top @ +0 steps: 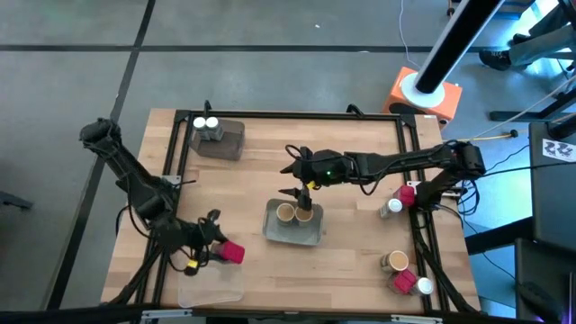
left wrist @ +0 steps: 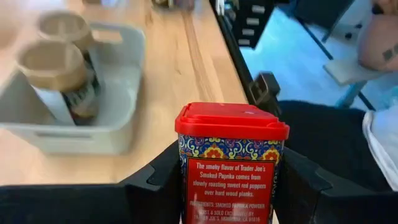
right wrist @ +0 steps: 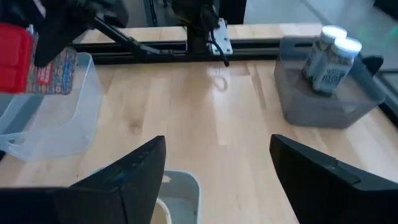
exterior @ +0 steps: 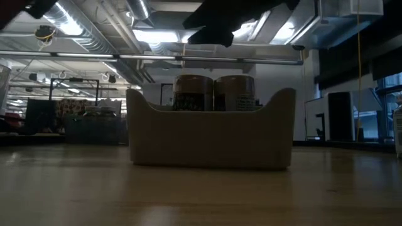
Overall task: Sort spices by type
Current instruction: Put the top red seasoning can into the white bin
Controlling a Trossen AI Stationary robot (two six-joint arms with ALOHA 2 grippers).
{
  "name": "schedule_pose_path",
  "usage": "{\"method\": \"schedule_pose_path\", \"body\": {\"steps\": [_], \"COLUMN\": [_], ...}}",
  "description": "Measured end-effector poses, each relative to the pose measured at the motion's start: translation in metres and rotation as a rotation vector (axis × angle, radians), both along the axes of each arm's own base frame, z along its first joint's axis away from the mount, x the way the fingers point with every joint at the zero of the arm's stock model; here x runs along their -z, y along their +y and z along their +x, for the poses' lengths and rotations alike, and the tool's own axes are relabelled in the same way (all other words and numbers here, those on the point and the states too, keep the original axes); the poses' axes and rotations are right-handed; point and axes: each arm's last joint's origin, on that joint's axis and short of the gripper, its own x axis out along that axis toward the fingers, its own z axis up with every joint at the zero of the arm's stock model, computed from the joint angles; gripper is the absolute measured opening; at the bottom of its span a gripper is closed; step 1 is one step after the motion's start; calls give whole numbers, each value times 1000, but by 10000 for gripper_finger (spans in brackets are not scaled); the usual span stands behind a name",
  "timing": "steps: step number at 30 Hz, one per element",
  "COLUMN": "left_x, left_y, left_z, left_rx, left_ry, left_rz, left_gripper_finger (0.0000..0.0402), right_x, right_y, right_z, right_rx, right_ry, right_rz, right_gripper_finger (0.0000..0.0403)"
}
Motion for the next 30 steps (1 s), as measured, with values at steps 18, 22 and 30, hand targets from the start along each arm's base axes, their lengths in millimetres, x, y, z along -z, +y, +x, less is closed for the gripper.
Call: {"method": "schedule_pose_path", "body": {"steps": [18, 22, 30], "left_x": [34, 45, 60], "left_y": [-44, -47, -52], "left_z": [-20, -16, -11], "left_rx": [16, -19, -75], "left_ry": [-61, -60, -69], "left_rz": [20, 75, 151], "left_gripper_finger": [166, 166, 166], "right_x": [2, 2, 2], "right_y": [15, 15, 15], "right_z": [14, 14, 14], "right_rx": [-20, -18, -19], "right_ry": [-124, -116, -115], "right_rz": [56, 55, 55], "right_gripper_finger": [289, 289, 289]}}
